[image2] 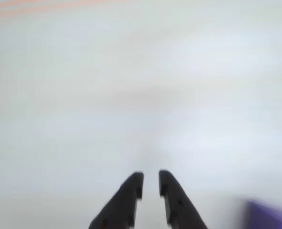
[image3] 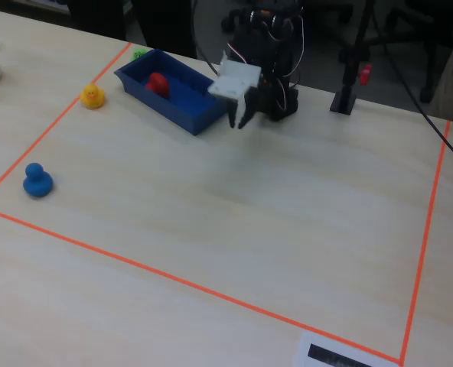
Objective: Grasp red duck and put it into box.
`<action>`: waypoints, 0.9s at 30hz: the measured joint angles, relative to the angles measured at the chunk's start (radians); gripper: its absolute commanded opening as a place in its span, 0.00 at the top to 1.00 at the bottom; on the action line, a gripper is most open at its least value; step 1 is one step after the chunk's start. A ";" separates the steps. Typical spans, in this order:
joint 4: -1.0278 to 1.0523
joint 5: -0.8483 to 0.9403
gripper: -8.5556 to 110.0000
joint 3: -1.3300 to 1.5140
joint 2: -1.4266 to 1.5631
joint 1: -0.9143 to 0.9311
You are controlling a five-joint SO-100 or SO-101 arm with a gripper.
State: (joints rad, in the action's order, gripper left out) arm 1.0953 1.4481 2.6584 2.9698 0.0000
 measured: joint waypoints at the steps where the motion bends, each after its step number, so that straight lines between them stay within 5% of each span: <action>1: 0.038 0.000 0.92 0.074 0.075 -0.041; 10: 0.265 0.087 0.93 0.387 0.339 -0.104; 27: 0.245 0.133 0.89 0.440 0.342 -0.029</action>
State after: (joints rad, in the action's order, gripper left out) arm 1.3407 1.5815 3.0986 3.3119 -0.0291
